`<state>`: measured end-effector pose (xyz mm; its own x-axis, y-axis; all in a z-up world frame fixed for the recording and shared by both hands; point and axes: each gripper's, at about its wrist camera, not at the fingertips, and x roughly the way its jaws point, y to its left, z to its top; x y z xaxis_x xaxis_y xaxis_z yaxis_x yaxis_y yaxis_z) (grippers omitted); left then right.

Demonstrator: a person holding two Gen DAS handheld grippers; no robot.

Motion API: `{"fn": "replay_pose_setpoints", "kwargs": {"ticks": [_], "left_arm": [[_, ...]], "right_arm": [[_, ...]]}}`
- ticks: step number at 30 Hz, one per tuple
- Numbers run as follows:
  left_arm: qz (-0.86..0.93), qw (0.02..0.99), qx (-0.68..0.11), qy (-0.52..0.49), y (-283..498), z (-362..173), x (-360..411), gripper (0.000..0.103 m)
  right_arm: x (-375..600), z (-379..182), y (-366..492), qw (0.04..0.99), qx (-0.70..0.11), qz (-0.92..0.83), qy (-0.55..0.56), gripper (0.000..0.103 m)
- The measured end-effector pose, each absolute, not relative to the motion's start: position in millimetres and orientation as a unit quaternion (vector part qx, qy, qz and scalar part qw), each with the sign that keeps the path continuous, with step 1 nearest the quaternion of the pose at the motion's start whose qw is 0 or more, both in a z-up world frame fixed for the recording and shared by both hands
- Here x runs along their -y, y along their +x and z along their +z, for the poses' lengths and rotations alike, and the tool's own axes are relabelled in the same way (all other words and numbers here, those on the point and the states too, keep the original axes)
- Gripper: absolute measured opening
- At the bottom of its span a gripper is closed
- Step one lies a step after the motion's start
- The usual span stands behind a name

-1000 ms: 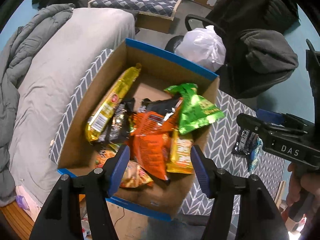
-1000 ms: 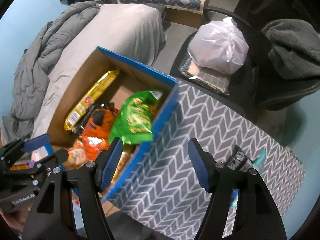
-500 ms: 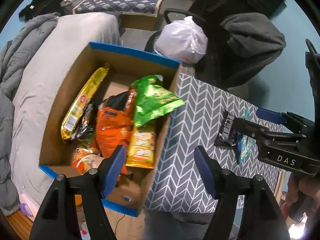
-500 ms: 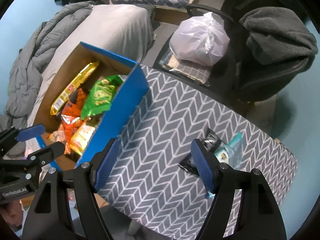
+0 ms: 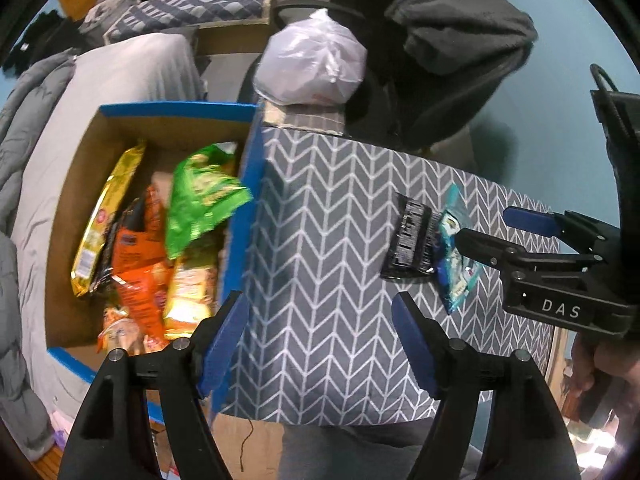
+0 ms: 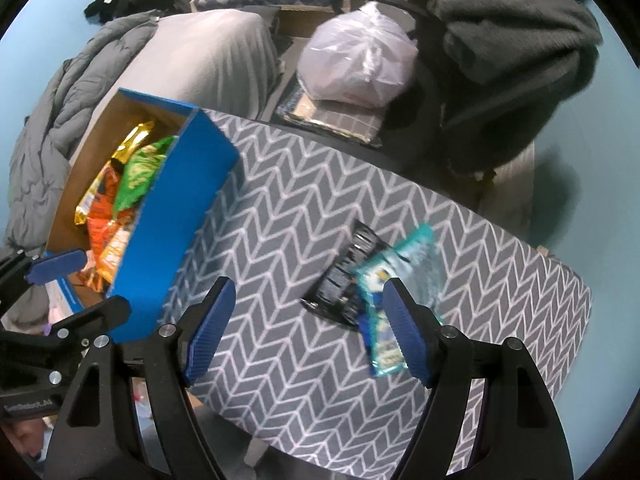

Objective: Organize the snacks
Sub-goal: 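Move both tools back over the black and teal packets on the table, then close the right tool on the teal packet while left tool grasps the black packet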

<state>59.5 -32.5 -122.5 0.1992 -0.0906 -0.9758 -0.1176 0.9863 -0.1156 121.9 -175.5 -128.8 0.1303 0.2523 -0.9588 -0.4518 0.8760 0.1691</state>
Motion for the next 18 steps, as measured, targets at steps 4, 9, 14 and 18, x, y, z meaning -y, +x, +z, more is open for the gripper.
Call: {"fn": "replay_pose_setpoints", "kwargs": {"ticks": [4, 9, 14, 18], "left_arm": [[-0.007, 0.763, -0.643, -0.071, 69, -132, 51, 0.076], [-0.018, 0.758, -0.649, -0.052, 81, -152, 72, 0.076], [-0.026, 0.747, -0.664, -0.040, 89, -175, 88, 0.076], [-0.034, 0.740, -0.671, -0.035, 96, -192, 98, 0.076]], "right_arm": [[204, -146, 127, 0.739, -0.629, 0.229, -0.073, 0.075], [231, -172, 133, 0.729, -0.637, 0.234, -0.091, 0.076], [245, -202, 137, 0.724, -0.638, 0.240, -0.104, 0.076], [252, -220, 140, 0.714, -0.648, 0.251, -0.078, 0.076]]}}
